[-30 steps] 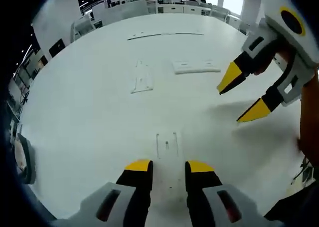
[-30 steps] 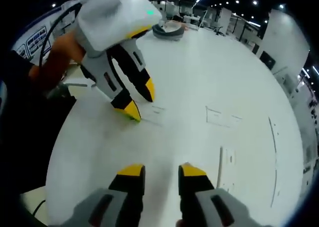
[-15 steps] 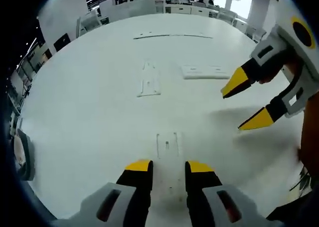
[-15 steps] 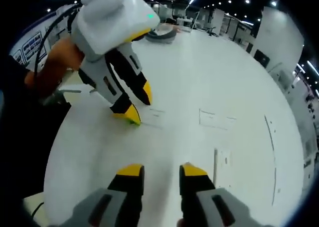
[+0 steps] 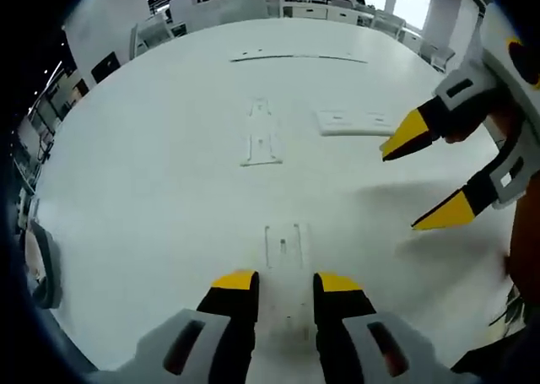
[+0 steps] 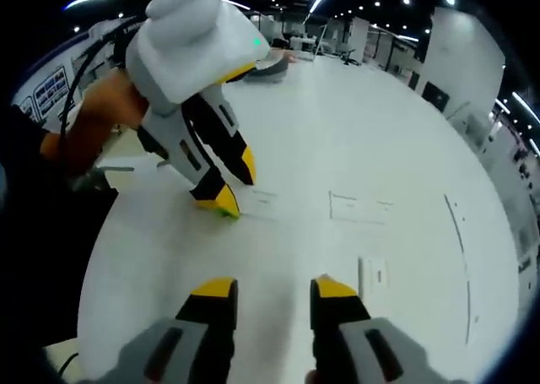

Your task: Locate the socket holder cover, grip the socket holder cover, clip it into the socket holder slot.

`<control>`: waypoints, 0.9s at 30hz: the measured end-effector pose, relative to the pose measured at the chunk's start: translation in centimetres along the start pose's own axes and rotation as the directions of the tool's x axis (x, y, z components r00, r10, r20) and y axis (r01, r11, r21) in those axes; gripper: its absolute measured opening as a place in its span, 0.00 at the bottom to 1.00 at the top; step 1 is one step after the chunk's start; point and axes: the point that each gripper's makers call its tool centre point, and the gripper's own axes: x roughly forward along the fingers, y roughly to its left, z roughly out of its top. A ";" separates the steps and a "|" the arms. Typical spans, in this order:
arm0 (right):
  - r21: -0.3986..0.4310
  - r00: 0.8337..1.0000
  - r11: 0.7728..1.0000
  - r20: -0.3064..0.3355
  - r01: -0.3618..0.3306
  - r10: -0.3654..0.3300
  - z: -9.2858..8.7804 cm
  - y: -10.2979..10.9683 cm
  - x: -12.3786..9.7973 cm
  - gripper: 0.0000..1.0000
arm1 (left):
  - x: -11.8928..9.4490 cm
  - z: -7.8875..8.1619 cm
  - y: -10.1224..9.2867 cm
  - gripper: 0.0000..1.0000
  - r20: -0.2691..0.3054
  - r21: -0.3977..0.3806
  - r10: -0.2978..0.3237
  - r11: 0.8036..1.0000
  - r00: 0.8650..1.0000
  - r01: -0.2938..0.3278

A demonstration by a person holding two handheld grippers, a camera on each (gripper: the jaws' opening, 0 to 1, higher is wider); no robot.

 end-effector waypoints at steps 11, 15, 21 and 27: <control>0.017 1.000 1.000 0.004 0.022 -0.022 -0.1 -0.5 0.2 0.35 | 0.1 1.1 0.8 0.26 -0.012 0.005 0.008 1.000 1.000 -0.008; 0.017 1.000 1.000 0.003 0.020 -0.020 -0.1 -0.4 0.4 0.35 | 0.1 1.5 1.1 0.26 -0.014 0.007 0.014 1.000 1.000 -0.014; 0.020 1.000 1.000 0.004 0.023 -0.023 -0.1 -0.6 0.4 0.35 | 0.4 2.0 1.3 0.26 -0.019 0.012 0.019 1.000 1.000 -0.018; 0.022 1.000 0.999 0.013 0.023 -0.023 0.0 -0.8 0.2 0.35 | 0.9 3.1 1.4 0.26 -0.024 0.023 0.018 1.000 1.000 -0.017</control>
